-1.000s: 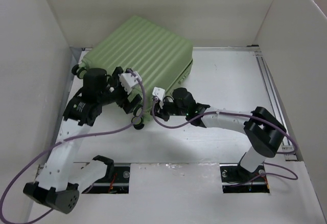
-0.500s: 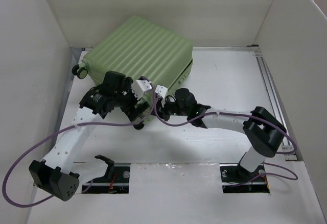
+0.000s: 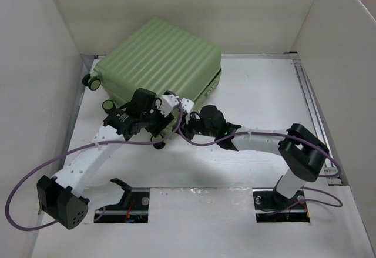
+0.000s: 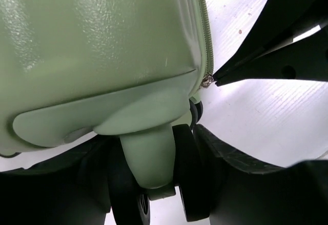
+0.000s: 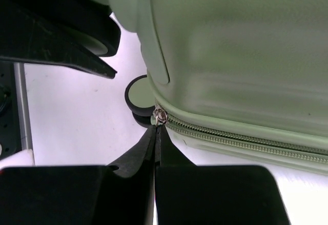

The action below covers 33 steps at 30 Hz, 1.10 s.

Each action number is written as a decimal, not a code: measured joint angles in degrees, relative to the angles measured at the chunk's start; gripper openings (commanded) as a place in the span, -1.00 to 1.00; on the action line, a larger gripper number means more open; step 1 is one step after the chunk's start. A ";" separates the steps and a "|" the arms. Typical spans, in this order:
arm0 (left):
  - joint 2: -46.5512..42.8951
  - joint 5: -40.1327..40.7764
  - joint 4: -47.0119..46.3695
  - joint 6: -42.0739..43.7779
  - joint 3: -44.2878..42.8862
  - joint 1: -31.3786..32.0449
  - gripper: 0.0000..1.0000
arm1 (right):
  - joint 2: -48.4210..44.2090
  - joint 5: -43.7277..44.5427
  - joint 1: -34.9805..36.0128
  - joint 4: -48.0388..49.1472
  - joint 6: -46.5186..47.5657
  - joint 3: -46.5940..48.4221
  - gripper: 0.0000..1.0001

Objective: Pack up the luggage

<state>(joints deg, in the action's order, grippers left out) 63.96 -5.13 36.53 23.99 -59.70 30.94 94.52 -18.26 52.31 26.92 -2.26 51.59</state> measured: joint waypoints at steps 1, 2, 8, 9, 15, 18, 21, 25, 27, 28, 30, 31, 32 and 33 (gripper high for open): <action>0.07 0.31 -0.24 -0.33 0.00 0.02 -1.00 | 0.00 0.90 0.26 0.00 -0.28 0.02 -1.00; 0.09 0.57 -0.33 -0.46 -0.02 0.17 -1.00 | -0.07 1.73 0.44 -0.37 -0.46 0.02 -1.00; -0.55 0.74 0.15 -0.44 -0.22 0.15 -1.00 | -4.42 10.71 1.66 -5.68 -1.03 -1.27 -1.00; -0.57 0.81 0.48 -0.26 -0.44 0.15 -1.00 | -5.20 11.96 1.68 -6.38 -1.07 -1.42 -1.00; -1.07 0.98 0.90 0.83 -0.55 0.15 -1.00 | -6.99 14.08 -4.24 -8.94 -1.55 -1.81 -1.00; -1.09 0.96 1.16 1.11 -0.55 0.15 -1.00 | -6.99 14.12 -9.68 -9.11 -1.64 -1.79 -1.00; -1.18 0.85 1.20 1.70 -0.55 0.17 -1.00 | -6.88 12.13 -14.60 -9.18 -1.22 -1.42 -1.00; -1.55 0.50 1.53 2.62 -0.55 0.15 -1.00 | -3.58 8.44 -21.31 -9.84 1.09 2.43 -1.00; -1.79 0.42 1.77 3.10 -0.55 0.13 -1.00 | 0.07 6.93 -25.81 -10.40 2.43 6.29 -1.00; -1.81 0.35 1.88 3.39 -0.55 0.09 -1.00 | 2.23 6.51 -28.06 -10.45 2.99 8.57 -1.00; -1.88 0.33 2.08 3.85 -0.55 0.07 -1.00 | 6.54 5.44 -32.24 -10.69 3.74 13.07 -1.00; -1.92 0.28 2.21 4.20 -0.55 0.07 -1.00 | 8.63 4.96 -34.05 -10.82 4.04 15.56 -1.00; -2.01 0.26 2.25 4.46 -0.55 0.07 -1.00 | 10.64 4.52 -35.56 -10.95 4.24 17.88 -1.00; -2.12 0.24 2.27 4.74 -0.55 0.07 -1.00 | 12.31 3.89 -36.87 -11.50 4.39 20.04 -1.00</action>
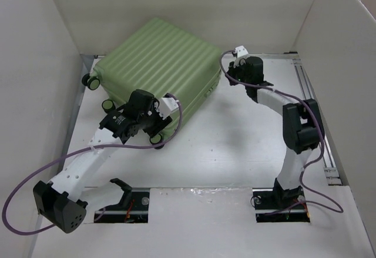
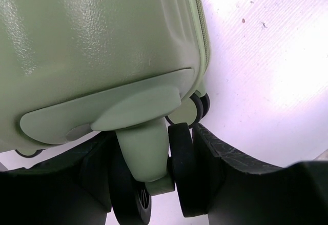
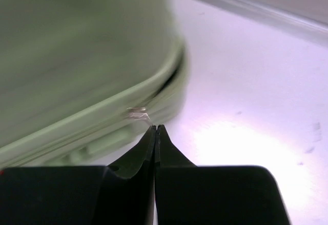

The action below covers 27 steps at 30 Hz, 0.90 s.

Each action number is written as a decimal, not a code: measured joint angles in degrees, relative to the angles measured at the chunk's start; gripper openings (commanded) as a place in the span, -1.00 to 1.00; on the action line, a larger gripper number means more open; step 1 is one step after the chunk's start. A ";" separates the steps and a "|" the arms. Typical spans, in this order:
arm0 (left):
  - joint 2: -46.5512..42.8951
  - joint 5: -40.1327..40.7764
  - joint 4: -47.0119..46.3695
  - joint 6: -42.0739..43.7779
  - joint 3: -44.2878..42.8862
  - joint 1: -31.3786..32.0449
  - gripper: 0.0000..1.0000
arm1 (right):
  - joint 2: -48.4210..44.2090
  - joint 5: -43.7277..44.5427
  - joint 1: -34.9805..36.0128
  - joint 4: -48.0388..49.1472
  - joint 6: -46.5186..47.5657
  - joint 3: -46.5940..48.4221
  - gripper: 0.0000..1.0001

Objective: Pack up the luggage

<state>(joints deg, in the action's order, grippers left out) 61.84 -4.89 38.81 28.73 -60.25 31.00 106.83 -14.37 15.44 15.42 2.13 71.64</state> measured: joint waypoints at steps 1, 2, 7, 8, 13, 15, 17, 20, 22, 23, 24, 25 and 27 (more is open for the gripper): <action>-0.15 -0.07 0.07 0.39 0.00 0.00 -1.00 | 1.66 0.15 -1.01 -0.35 0.39 2.05 -1.00; -0.46 -0.07 0.24 0.98 0.00 0.00 -1.00 | 3.30 0.52 -1.99 -0.52 0.79 4.07 -1.00; -1.92 -0.66 2.10 3.82 0.00 -0.76 -1.00 | 12.02 -0.37 -6.60 -1.66 2.23 14.21 -1.00; -2.14 -0.66 2.49 4.26 0.00 -0.85 -1.00 | 13.77 -0.96 -7.21 -1.97 2.51 16.33 -1.00; -2.73 -1.20 3.82 5.75 0.00 -1.18 -1.00 | 20.17 -8.00 -8.28 -2.58 3.28 24.50 -0.92; -3.06 -1.73 4.02 6.64 0.00 -1.29 -1.00 | 20.72 -10.21 -8.13 -3.26 3.74 26.10 -0.62; -3.76 -2.60 4.61 7.96 0.00 -1.62 -1.00 | 21.42 -12.15 -7.80 -3.45 4.26 28.59 -0.53; -5.62 -3.58 6.23 10.14 0.00 -2.10 -0.74 | 24.59 -15.56 -6.78 -3.56 3.54 36.17 -0.45; -8.07 -4.02 6.97 10.38 0.00 -2.14 0.22 | 26.60 -18.10 -5.73 -3.28 2.58 39.98 -0.41; -9.64 -3.80 7.02 9.40 0.00 -2.08 0.62 | 27.19 -19.19 -5.03 -3.19 2.16 40.83 -0.41; -11.61 -3.54 5.97 8.04 -0.07 -1.77 0.68 | 27.67 -20.04 -4.13 -3.15 1.90 41.18 -0.41; -13.66 -2.82 4.33 6.34 -0.26 -1.44 0.72 | 28.06 -20.63 -3.13 -3.21 1.64 41.20 -0.41; -17.64 2.67 -0.70 1.53 -1.29 -0.72 0.59 | 29.07 -20.76 -0.96 -3.23 1.70 41.20 -0.41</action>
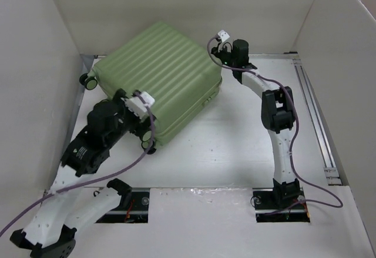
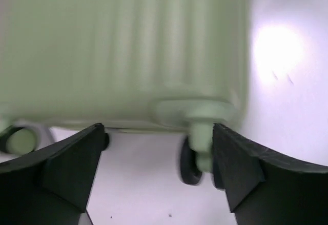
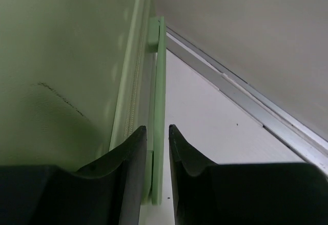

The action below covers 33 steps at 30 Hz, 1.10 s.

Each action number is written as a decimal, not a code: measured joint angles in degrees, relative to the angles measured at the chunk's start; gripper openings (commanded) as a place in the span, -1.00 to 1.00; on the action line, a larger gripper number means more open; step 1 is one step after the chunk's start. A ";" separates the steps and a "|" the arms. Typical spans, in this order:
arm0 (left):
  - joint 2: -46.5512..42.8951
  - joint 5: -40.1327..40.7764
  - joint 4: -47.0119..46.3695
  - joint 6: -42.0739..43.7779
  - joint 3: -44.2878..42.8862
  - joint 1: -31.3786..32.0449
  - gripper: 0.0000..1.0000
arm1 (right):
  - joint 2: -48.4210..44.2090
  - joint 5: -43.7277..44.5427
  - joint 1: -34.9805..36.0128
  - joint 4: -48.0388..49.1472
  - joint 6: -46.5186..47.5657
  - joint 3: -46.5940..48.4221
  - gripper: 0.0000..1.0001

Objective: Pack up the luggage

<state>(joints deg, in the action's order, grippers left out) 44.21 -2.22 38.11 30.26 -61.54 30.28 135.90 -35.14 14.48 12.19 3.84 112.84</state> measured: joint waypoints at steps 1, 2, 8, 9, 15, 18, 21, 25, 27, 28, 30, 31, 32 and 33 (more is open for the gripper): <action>-1.20 3.30 -2.82 -2.29 -0.63 0.02 0.42 | 0.42 0.68 0.57 0.52 0.02 0.00 -0.41; -1.95 7.39 -5.03 -4.20 -1.68 0.00 0.29 | 0.74 0.83 0.94 0.55 -0.24 -0.02 -0.41; 5.38 23.54 -9.03 -14.32 -8.87 -6.34 -0.79 | 0.76 1.27 0.90 0.70 -1.33 -0.04 -0.41; 7.89 24.04 -8.13 -16.41 -9.11 -8.57 -0.88 | 0.76 1.25 0.90 0.70 -1.49 -0.04 -0.41; 22.93 14.25 -1.16 -23.71 -6.54 -31.82 -0.97 | 0.76 0.55 0.83 1.73 -1.75 -0.57 -0.49; 29.73 10.36 -0.17 -24.70 -6.36 -41.29 -0.86 | 0.50 -0.28 0.70 4.48 -2.12 -2.21 -0.54; 34.97 7.30 -2.51 -24.02 -6.36 -42.60 -0.67 | -2.38 -0.44 0.68 8.57 -2.16 -8.00 -0.60; 42.16 4.57 -8.04 -22.14 -7.91 -40.17 -0.52 | -10.47 -0.85 0.98 13.51 -1.88 -21.38 -0.63; 45.83 5.31 -8.79 -21.00 -11.32 -39.52 -0.49 | -15.47 -0.59 1.05 16.26 -1.64 -29.62 -0.65; 47.95 5.49 -9.53 -20.48 -13.16 -39.19 -0.49 | -18.10 -0.11 1.14 16.98 -1.66 -33.42 -0.65; 52.46 5.44 -11.74 -19.61 -16.90 -38.14 -0.46 | -23.43 2.45 1.55 18.47 -1.73 -41.05 -0.65; 54.53 5.27 -13.07 -19.34 -18.53 -37.68 -0.46 | -26.16 4.07 1.95 18.91 -1.53 -44.54 -0.65; 56.28 4.83 -14.69 -19.12 -19.74 -37.11 -0.43 | -29.03 6.10 2.58 19.34 -1.36 -48.13 -0.65; 57.81 4.37 -16.33 -18.82 -20.68 -36.50 -0.38 | -32.13 8.26 3.23 19.82 -1.09 -51.98 -0.65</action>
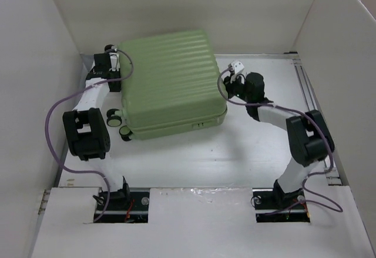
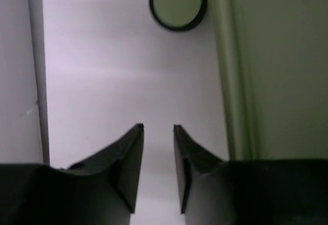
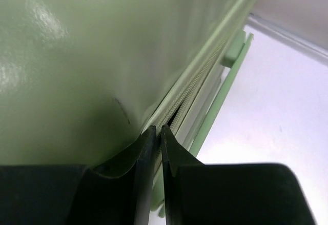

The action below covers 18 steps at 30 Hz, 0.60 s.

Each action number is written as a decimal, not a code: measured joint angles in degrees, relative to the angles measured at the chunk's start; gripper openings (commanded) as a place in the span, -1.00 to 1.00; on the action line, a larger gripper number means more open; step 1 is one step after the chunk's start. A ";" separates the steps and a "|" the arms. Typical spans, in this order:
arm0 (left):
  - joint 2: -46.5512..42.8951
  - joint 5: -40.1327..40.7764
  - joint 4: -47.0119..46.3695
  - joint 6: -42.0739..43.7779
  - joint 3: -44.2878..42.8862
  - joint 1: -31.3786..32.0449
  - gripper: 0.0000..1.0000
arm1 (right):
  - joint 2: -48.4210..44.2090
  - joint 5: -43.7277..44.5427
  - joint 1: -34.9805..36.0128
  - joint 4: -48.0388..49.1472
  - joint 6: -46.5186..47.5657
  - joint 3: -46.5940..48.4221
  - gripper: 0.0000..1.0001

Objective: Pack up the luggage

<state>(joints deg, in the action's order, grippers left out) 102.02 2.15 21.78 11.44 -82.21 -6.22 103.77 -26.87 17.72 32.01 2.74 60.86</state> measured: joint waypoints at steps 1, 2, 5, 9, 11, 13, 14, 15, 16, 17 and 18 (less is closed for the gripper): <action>0.94 -0.26 -1.27 0.31 -0.55 0.55 -0.35 | -3.15 1.97 0.83 0.15 0.17 -3.52 -0.65; 1.64 -0.79 -2.40 0.76 -0.68 1.03 -0.32 | -6.19 3.80 1.73 0.00 0.35 -6.64 -0.65; 2.29 -2.29 -3.50 1.75 -0.70 2.56 -0.15 | -13.84 8.98 4.92 -0.76 0.35 -14.36 -0.55; 2.27 -3.13 -1.49 2.80 -2.60 2.49 0.05 | -17.49 11.02 5.66 -3.76 -1.97 -16.87 -0.46; 1.18 -4.42 -0.68 4.17 -2.82 1.73 0.17 | -17.94 10.88 4.48 -4.98 -3.45 -16.85 -0.32; -1.79 -6.40 -0.09 6.84 -2.51 0.22 0.48 | -18.99 10.82 3.13 -7.17 -4.70 -16.79 -0.20; -4.61 -7.67 0.07 9.29 -2.27 -0.57 0.59 | -20.09 10.80 2.62 -9.44 -5.18 -16.61 -0.06; -7.56 -9.55 0.15 11.02 -2.10 -1.07 0.65 | -20.96 10.82 2.45 -10.82 -5.64 -16.61 0.04; -11.82 -11.74 0.35 13.14 -2.01 -1.33 0.70 | -22.67 11.15 2.45 -13.16 -5.70 -16.59 0.15; -15.65 -13.57 0.24 14.51 -2.01 -1.68 0.78 | -24.94 11.43 2.43 -15.85 -6.01 -16.65 0.42; -19.82 -15.63 0.09 16.28 -2.08 -2.03 0.87 | -27.89 11.50 2.43 -18.36 -6.80 -16.96 0.51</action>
<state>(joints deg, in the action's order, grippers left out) 82.19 -13.47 21.87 27.73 -84.29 -8.25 75.88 -15.38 20.14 13.65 -4.05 43.90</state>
